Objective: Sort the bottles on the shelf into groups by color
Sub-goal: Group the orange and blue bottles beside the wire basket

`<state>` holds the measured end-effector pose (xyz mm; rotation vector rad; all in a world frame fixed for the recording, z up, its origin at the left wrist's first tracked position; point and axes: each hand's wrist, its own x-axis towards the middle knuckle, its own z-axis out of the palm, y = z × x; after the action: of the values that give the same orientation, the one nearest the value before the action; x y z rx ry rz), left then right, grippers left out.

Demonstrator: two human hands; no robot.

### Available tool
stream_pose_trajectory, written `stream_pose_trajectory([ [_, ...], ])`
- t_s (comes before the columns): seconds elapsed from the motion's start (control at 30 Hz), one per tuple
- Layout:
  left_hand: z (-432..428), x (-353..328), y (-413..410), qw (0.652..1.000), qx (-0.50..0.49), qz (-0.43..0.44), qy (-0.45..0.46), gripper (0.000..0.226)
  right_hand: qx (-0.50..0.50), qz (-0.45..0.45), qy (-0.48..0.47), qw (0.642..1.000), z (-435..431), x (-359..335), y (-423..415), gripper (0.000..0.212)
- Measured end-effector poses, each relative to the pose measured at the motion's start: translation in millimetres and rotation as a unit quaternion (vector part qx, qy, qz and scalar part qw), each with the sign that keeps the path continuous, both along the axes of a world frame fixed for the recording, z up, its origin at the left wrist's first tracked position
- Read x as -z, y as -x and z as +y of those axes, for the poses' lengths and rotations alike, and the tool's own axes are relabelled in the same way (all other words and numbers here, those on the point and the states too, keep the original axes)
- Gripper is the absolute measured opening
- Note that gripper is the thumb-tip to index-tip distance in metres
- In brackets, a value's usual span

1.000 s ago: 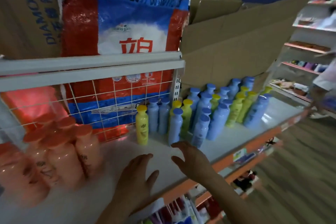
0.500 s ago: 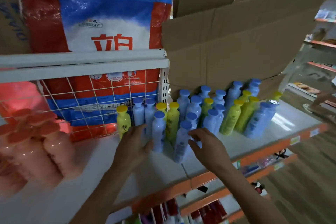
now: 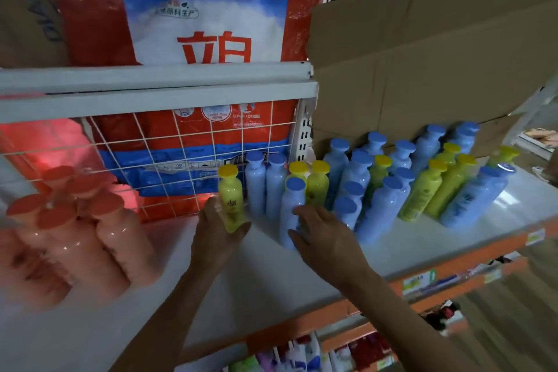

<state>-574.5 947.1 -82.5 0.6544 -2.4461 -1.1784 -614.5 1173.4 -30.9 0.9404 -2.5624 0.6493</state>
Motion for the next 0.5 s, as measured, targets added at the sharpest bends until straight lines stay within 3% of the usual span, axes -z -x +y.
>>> stream_pose_trajectory([
  [0.1, -13.7, 3.1, 10.2, 0.995, 0.066, -0.004, -0.073, 0.082, 0.068, -0.047, -0.049, 0.995, -27.7, 32.7, -3.4, 0.064],
  [0.17, -24.7, 11.1, 18.4, 0.993, 0.079, -0.020, -0.090, 0.069, 0.114, -0.109, -0.051, 0.986, -39.4, 47.0, -6.5, 0.063],
  [0.27, -35.5, 19.8, 28.7, 0.990, 0.090, -0.038, -0.102, 0.065, 0.203, -0.209, 0.008, 0.957, -49.7, 63.4, 0.0, 0.061],
  [0.37, -35.5, 19.6, 35.3, 0.989, 0.095, -0.052, -0.100, 0.067, 0.231, -0.200, 0.000, 0.952, -56.1, 70.3, 6.9, 0.071],
  [0.43, -30.6, 20.7, 37.1, 0.989, 0.106, -0.048, -0.092, 0.059, 0.253, -0.217, 0.086, 0.939, -61.3, 70.2, 15.8, 0.067],
  [0.5, -23.6, 25.1, 38.4, 0.988, 0.126, -0.042, -0.075, 0.051, 0.241, -0.293, 0.121, 0.917, -64.0, 68.8, 20.2, 0.059],
])
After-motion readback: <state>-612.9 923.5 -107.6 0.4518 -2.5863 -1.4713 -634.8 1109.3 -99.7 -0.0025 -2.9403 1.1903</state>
